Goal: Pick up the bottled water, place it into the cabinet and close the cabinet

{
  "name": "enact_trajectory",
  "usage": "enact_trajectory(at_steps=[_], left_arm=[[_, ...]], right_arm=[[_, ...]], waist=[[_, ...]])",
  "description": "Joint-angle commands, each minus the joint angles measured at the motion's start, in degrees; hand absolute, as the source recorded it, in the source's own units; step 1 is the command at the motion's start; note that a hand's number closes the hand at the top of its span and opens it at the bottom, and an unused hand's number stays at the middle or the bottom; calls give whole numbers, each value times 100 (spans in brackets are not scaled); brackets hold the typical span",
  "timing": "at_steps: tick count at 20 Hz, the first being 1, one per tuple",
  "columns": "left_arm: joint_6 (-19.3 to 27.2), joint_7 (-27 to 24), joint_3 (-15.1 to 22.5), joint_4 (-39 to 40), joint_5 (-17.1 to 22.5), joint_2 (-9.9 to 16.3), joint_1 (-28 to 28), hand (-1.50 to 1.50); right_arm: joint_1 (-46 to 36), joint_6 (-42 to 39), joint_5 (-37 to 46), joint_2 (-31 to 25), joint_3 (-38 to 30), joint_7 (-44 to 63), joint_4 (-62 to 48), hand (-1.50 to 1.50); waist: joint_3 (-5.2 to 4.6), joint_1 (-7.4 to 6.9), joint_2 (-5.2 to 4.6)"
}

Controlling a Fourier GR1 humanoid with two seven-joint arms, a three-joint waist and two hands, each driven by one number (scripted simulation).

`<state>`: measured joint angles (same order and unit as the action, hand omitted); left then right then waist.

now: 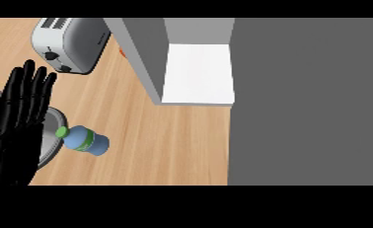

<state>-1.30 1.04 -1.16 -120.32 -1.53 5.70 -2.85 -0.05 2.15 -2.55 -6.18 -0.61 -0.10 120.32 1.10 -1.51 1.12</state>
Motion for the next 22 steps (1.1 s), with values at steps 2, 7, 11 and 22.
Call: enact_trajectory(at_steps=[2,7,11,22], left_arm=[[379,72,-130,-596,-340,-151,-405,-150],[1358,681,-531,-780,820,-551,-931,-150],[1812,949,-49,-1719,889,-562,-1732,-150],[1906,445,627,-2469,904,-569,-3067,-150]], right_arm=[[141,-261,-221,-166,-92,204,226,-150],[1211,-786,-628,-88,516,396,508,-150],[2001,-1066,-1134,-297,430,713,1444,-150],[3037,-1533,-1636,-408,72,888,2447,-150]], waist=[[-109,131,-100],[-120,61,-55],[-108,154,-53],[-110,148,-83]])
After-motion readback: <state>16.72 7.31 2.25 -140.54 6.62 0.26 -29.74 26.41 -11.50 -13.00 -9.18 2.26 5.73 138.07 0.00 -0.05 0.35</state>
